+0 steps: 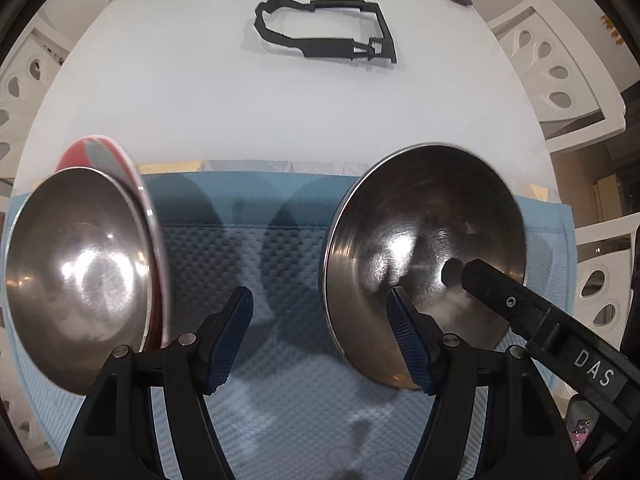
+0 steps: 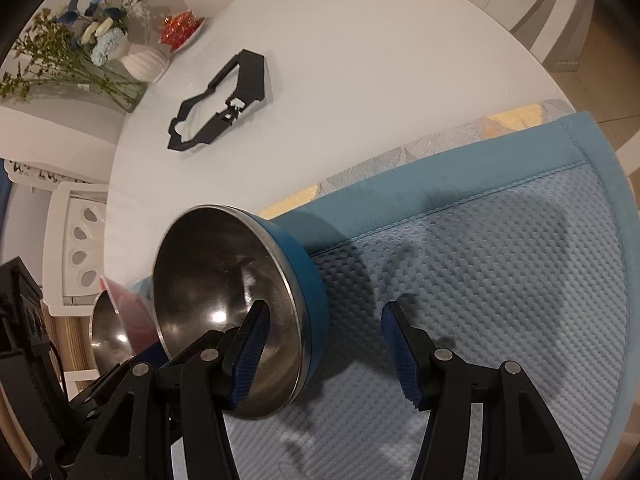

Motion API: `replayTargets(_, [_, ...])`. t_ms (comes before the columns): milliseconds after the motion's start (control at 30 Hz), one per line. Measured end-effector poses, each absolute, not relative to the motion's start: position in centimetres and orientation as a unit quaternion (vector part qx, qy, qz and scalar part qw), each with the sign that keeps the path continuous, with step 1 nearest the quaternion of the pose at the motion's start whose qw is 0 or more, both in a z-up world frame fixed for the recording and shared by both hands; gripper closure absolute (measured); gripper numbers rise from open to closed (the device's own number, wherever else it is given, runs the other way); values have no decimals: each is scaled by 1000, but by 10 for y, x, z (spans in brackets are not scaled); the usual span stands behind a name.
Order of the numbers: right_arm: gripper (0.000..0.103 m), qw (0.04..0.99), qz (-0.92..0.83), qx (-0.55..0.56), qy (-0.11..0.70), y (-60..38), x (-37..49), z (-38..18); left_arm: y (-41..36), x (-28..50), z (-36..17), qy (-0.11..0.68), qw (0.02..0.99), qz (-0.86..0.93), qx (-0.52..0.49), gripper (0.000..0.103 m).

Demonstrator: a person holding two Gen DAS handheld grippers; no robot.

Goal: Organize plates and bowls
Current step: 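Close the left gripper on the blue steel bowl rim, then carry the blue steel bowl with the left gripper over the red steel bowl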

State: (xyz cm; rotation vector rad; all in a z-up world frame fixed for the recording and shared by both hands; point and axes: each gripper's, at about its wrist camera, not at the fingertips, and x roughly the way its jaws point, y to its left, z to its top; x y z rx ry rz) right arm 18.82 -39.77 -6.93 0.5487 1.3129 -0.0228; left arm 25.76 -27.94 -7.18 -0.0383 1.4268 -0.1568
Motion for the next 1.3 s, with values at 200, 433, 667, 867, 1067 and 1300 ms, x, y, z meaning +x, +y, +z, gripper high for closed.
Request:
replayTargets(200, [47,757,-15,239,608,-396,195,-82,-290,259,-81,651,755,-80,-1,36])
replayTargets(433, [47,764,-19,220,606,-393,200,-87,-301,260,-87,650,753,-100,9,48])
replayTargets(667, [55,773,-21,195,603,-389,202,-86,-302,261,-88,645,756,-115,3,60])
replayTargets(867, [68,779,-13,185,599,-384,204,-84,-305,257,-87,642,758,-115,2,66])
replayTargets(1067, [77,781,-3,183,598,-376,205,-82,-304,255,-86,640,759,-117,0,71])
replayTargets(1300, [77,781,-4,179,599,-375,206,-79,-299,254,-83,639,760,-118,-7,74])
